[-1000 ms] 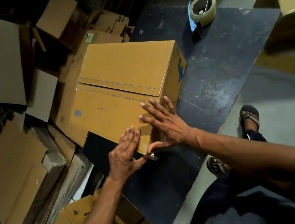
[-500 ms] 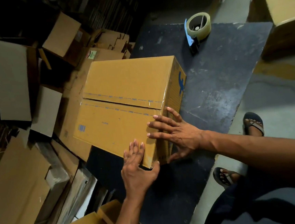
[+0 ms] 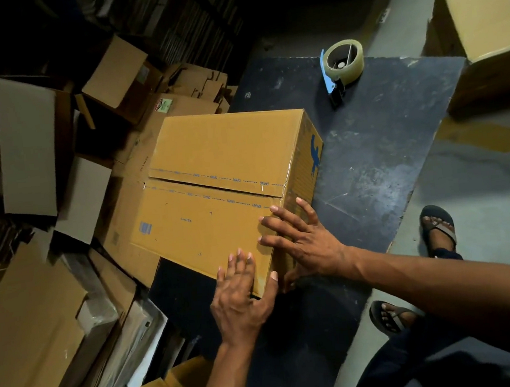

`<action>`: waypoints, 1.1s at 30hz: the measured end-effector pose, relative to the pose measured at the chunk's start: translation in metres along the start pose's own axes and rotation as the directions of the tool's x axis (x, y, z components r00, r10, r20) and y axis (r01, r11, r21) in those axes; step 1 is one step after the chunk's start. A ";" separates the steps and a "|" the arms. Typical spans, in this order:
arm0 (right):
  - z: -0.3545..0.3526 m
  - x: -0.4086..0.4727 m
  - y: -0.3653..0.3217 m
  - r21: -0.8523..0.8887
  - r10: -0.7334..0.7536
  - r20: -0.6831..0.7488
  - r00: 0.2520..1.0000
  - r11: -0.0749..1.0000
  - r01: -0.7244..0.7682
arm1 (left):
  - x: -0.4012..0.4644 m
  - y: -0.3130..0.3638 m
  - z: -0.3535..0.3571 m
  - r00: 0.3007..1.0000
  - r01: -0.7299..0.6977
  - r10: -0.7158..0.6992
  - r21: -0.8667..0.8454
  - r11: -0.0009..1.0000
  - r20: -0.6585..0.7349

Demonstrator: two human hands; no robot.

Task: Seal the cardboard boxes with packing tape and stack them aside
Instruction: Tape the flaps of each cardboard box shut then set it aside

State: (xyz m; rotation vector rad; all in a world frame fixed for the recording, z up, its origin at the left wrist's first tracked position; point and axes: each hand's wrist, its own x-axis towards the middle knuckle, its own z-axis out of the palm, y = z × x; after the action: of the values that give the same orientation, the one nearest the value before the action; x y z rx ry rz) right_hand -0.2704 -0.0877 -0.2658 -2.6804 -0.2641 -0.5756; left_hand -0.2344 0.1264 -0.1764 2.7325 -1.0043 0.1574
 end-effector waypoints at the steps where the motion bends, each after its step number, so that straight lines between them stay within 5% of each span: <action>1: 0.001 0.000 0.001 0.003 0.001 0.003 1.000 1.000 -0.001 | 0.000 -0.002 -0.001 1.000 0.000 0.000 -0.021 1.000 -0.005; 6: -0.010 0.001 -0.001 0.061 0.010 -0.014 1.000 0.998 -0.009 | -0.002 -0.022 -0.018 0.982 -0.127 0.137 -0.082 0.988 0.131; 10: -0.015 0.001 -0.013 0.079 0.090 -0.035 0.995 0.993 -0.087 | 0.003 -0.035 -0.016 0.965 -0.235 0.236 -0.017 0.972 0.112; 18: -0.026 -0.001 -0.020 0.024 0.127 0.008 0.992 0.992 -0.127 | 0.005 -0.049 -0.022 0.940 -0.283 0.290 -0.066 0.957 0.180; 25: -0.043 0.008 -0.030 -0.080 0.149 0.142 0.979 0.987 -0.139 | 0.003 -0.043 -0.022 0.955 -0.274 0.278 -0.051 0.960 0.105; 29: -0.058 0.010 -0.035 -0.066 0.170 0.204 0.964 0.985 -0.160 | -0.003 -0.029 -0.022 0.987 -0.141 0.151 -0.140 0.980 0.060; 31: -0.076 0.022 -0.029 -0.052 0.144 0.235 0.961 0.989 -0.136 | 0.006 -0.012 -0.025 0.995 0.104 -0.104 -0.225 0.969 0.008; 33: -0.096 0.046 -0.017 -0.020 0.109 0.275 0.955 0.994 -0.108 | 0.029 0.005 -0.037 0.892 0.414 -0.452 -0.379 0.828 -0.013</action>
State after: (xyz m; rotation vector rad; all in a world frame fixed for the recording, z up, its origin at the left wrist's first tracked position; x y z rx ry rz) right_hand -0.2679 -0.1069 -0.1600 -2.7554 -0.1886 -0.1680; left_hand -0.2167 0.1140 -0.1351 2.4892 -0.3162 0.0243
